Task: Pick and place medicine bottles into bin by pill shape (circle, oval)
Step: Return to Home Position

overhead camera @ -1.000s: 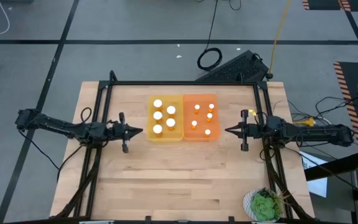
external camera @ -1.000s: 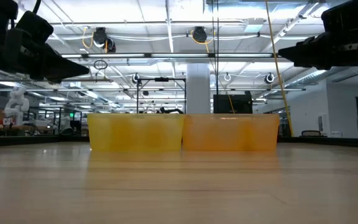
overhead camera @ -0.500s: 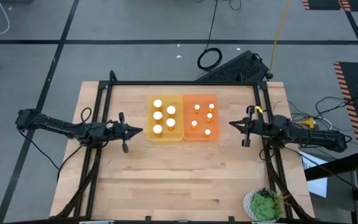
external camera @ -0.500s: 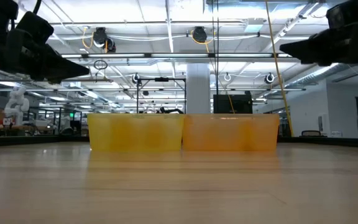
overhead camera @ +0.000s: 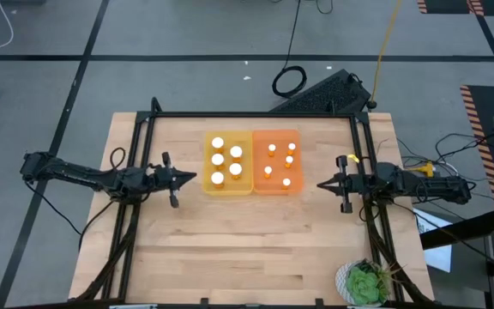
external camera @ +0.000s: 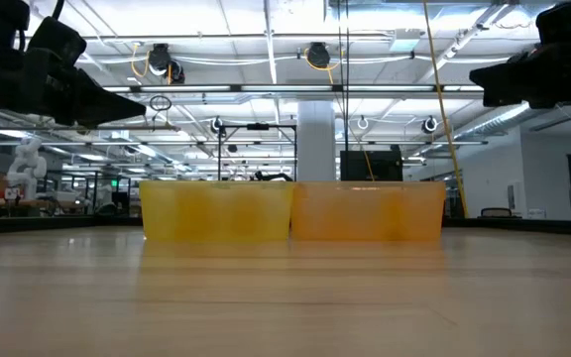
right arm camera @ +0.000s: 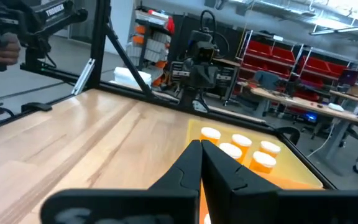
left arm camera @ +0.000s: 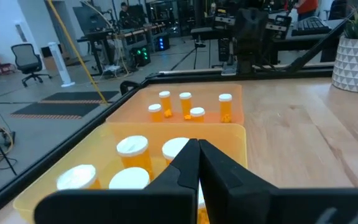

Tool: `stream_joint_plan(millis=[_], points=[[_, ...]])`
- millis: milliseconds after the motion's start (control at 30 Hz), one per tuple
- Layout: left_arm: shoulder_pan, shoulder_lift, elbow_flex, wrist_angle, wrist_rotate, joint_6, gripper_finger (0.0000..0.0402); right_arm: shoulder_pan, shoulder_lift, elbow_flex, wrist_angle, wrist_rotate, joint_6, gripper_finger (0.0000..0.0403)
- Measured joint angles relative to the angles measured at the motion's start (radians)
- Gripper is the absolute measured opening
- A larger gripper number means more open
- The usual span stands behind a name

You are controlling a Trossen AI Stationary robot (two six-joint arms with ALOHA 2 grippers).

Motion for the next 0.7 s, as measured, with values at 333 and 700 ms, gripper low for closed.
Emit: stream_joint_plan(millis=[333, 700], points=[[0.004, 0.0, 0.0, -0.005, 0.044, -0.038, 0.0005, 0.046, -0.002, 0.0, -0.009, -0.004, -0.007, 0.0], [0.004, -0.041, 0.0, -0.016, 0.045, -0.046, 0.0005, 0.05, -0.002, 0.0, -0.011, -0.003, -0.009, 0.0]])
